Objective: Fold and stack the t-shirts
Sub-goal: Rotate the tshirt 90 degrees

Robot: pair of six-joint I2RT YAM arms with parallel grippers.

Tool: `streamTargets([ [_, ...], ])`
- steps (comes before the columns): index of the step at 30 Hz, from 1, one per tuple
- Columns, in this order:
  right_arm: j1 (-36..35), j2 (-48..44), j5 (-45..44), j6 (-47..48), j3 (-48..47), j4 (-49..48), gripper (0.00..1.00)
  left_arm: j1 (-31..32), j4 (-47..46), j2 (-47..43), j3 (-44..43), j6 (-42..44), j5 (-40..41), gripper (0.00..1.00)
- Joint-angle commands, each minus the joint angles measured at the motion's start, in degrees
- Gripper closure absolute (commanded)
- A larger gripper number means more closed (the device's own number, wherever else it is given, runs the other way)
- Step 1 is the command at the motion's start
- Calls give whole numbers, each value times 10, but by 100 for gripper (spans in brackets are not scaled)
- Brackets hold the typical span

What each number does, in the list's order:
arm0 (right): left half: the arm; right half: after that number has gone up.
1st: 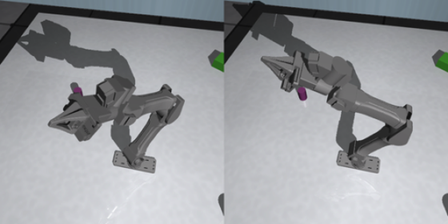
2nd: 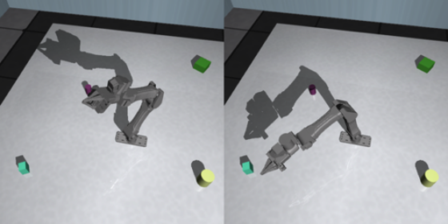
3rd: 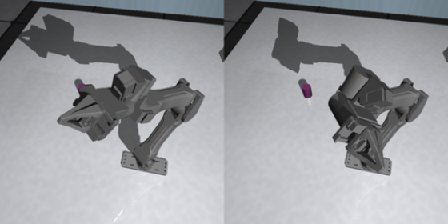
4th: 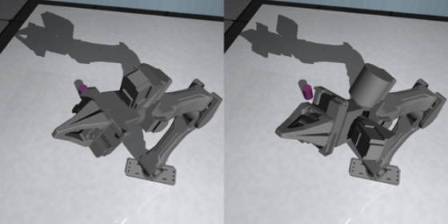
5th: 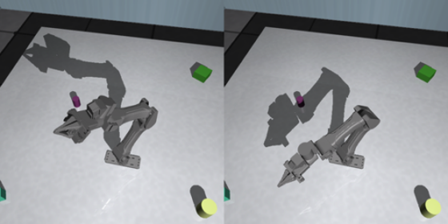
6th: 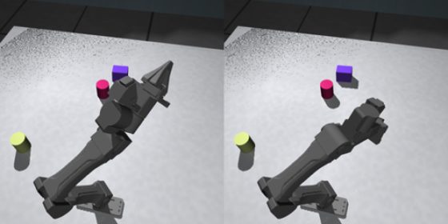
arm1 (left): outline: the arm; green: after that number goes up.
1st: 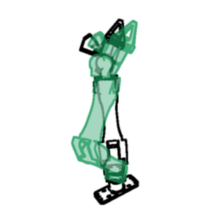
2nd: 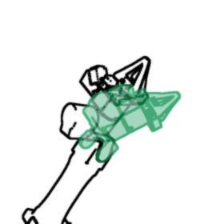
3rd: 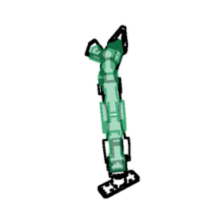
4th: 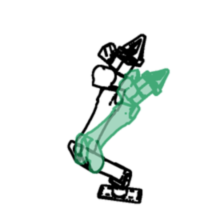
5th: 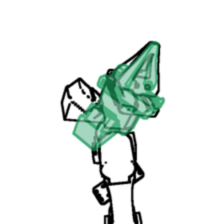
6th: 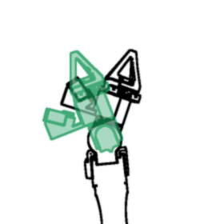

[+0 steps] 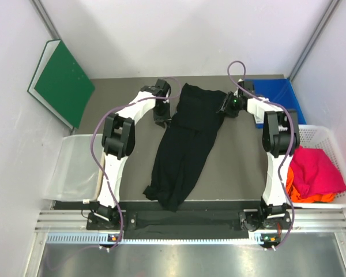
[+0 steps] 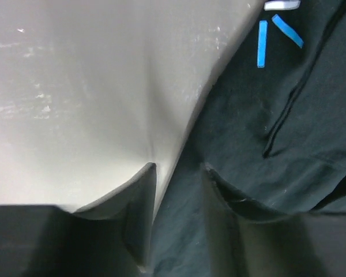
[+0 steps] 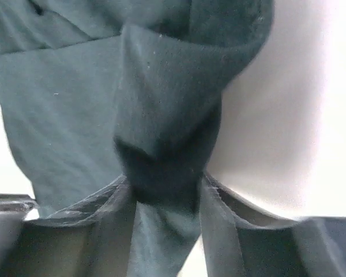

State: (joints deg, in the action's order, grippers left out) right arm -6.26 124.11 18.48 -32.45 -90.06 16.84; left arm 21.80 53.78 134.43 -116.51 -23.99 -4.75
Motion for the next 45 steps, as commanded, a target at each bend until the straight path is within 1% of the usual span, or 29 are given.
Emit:
streamTargets([
  [1, -2, 49, -3, 1, -60, 4, 82, -3, -20, 21, 6, -7, -25, 82],
  [3, -3, 61, -3, 4, -90, 6, 97, -5, -17, 28, 3, -18, -27, 100],
  [5, -5, 82, -2, 6, -115, 11, 100, -13, -16, 31, 7, -25, -32, 100],
  [10, -12, 154, 6, 29, -254, 37, 100, -40, -22, 11, 43, -49, -48, 100],
  [14, -14, 218, 19, 14, -360, 38, 100, -55, -26, -6, 65, -64, -83, 100],
  [15, -16, 231, 22, 7, -402, 37, 99, -54, -29, -7, 66, -67, -90, 100],
  [18, -14, 273, 32, -21, -453, 21, 98, -52, -27, -8, 71, -77, -120, 100],
  [19, -14, 280, 38, -29, -454, 13, 96, -51, -29, -10, 75, -78, -123, 100],
  [20, -13, 280, 40, -40, -453, 0, 91, -51, -28, -10, 75, -78, -122, 100],
  [21, -12, 279, 41, -43, -449, 0, 78, -51, -25, -11, 75, -77, -117, 82],
  [22, -11, 265, 44, -43, -441, 1, 75, -52, -17, -16, 75, -75, -112, 60],
  [23, -10, 251, 44, -33, -428, -2, 71, -54, -13, -20, 74, -73, -106, 47],
  [24, -9, 231, 40, -25, -384, -6, 66, -54, -8, -27, 73, -69, -93, 38],
  [25, -10, 182, 31, -16, -356, -12, 56, -56, -4, -43, 74, -67, -86, 21],
  [26, -9, 154, 23, 3, -328, -16, 51, -56, 1, -54, 75, -63, -81, 15],
  [27, -7, 126, 17, 12, -272, -17, 42, -56, 3, -65, 76, -54, -75, 9],
  [28, -8, 70, 11, 20, -247, -16, 37, -56, 4, -86, 77, -50, -76, 4],
  [29, -6, 41, 9, 37, -223, -6, 33, -57, 6, -97, 80, -47, -82, 3],
  [30, -5, 14, 9, 44, -177, -1, 27, -55, 7, -108, 82, -41, -89, 3],
  [31, -5, -37, 10, 54, -156, 6, 25, -55, 11, -128, 87, -41, -106, 2],
  [32, -5, -61, 10, 70, -137, 27, 22, -54, 13, -137, 92, -40, -117, 2],
  [33, -6, -85, 12, 77, -97, 36, 16, -53, 15, -147, 99, -37, -126, 2],
  [34, -6, -131, 16, 82, -76, 53, 13, -48, 16, -169, 114, -36, -138, 2],
  [36, -6, -172, 20, 90, -18, 72, 7, -41, 17, -190, 143, -30, -143, 2],
  [38, -6, -225, 37, 91, 39, 100, 5, -25, 21, -218, 163, -27, -148, 2],
  [40, -9, -271, 59, 92, 78, 123, 5, -7, 16, -251, 209, -26, -153, 3],
  [41, -12, -285, 63, 89, 118, 131, 6, 0, 12, -262, 228, -26, -152, 3],
  [44, -23, -333, 95, 85, 195, 159, 10, 27, -4, -304, 308, -27, -153, 3],
  [45, -28, -345, 103, 84, 211, 168, 13, 41, -8, -322, 346, -28, -150, 4],
])
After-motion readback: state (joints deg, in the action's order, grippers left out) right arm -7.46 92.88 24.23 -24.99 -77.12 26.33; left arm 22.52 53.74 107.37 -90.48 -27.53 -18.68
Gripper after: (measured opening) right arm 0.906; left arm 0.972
